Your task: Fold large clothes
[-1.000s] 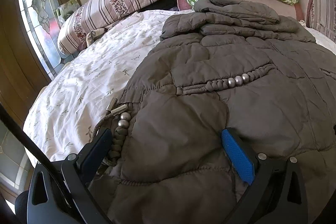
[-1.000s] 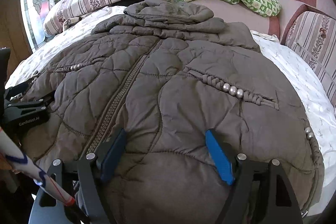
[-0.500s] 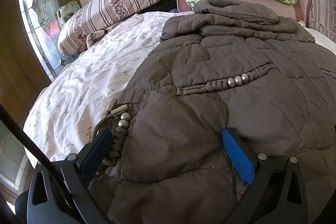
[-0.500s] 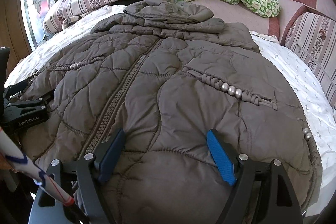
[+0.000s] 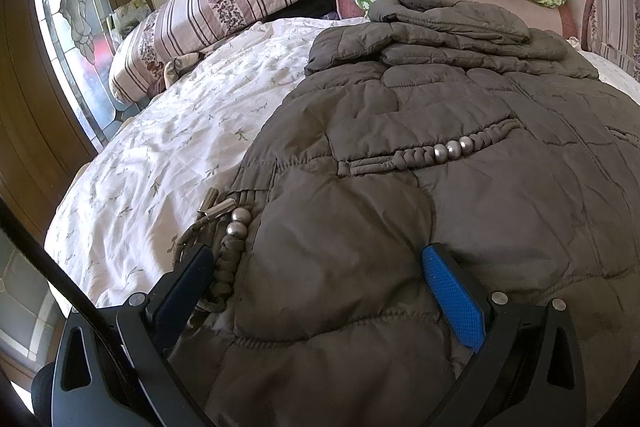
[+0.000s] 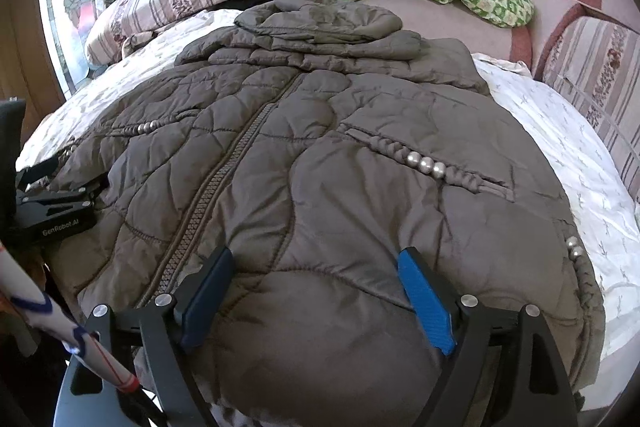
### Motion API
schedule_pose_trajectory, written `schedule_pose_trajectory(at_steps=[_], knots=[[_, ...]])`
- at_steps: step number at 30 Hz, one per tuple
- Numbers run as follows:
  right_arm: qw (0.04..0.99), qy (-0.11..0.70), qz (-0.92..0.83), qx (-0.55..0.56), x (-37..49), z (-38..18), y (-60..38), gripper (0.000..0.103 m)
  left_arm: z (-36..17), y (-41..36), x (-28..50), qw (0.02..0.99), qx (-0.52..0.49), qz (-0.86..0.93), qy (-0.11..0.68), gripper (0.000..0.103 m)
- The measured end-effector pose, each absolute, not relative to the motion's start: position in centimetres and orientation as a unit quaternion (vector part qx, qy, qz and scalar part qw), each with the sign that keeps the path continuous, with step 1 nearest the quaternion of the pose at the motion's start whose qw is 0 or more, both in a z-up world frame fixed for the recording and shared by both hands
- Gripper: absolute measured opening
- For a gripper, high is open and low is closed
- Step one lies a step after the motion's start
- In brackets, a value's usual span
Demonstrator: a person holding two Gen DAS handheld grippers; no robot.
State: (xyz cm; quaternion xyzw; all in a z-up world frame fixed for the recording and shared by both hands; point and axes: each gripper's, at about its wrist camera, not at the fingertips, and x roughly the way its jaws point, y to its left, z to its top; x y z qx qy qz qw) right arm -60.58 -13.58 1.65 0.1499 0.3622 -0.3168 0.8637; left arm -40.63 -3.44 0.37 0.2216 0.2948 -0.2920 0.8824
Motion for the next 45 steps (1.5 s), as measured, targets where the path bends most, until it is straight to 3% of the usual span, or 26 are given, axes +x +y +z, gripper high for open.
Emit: schedule_pose_trajectory(at_steps=[11, 22, 33, 45], knots=[[0.834, 0.286, -0.423, 0.212, -68.1, 5.0, -18.5, 0.088, 0.4, -2.9, -40.6, 0.878, 0.216, -0.296, 0.307, 0.103], [0.725, 0.209, -0.517, 0.405, -80.4, 2.2, -24.3, 0.088, 0.4, -2.9, -40.6, 0.879, 0.214, -0.295, 0.308, 0.103], [0.763, 0.196, -0.398, 0.47, -78.4, 0.6, -22.7, 0.088, 1.6, -1.6, -40.6, 0.871, 0.183, -0.32, 0.325, 0.103], [0.786, 0.21, -0.379, 0.441, -76.5, 0.9, -21.2, 0.088, 5.0, 5.6, -34.2, 0.876, 0.03, -0.282, 0.39, 0.103]])
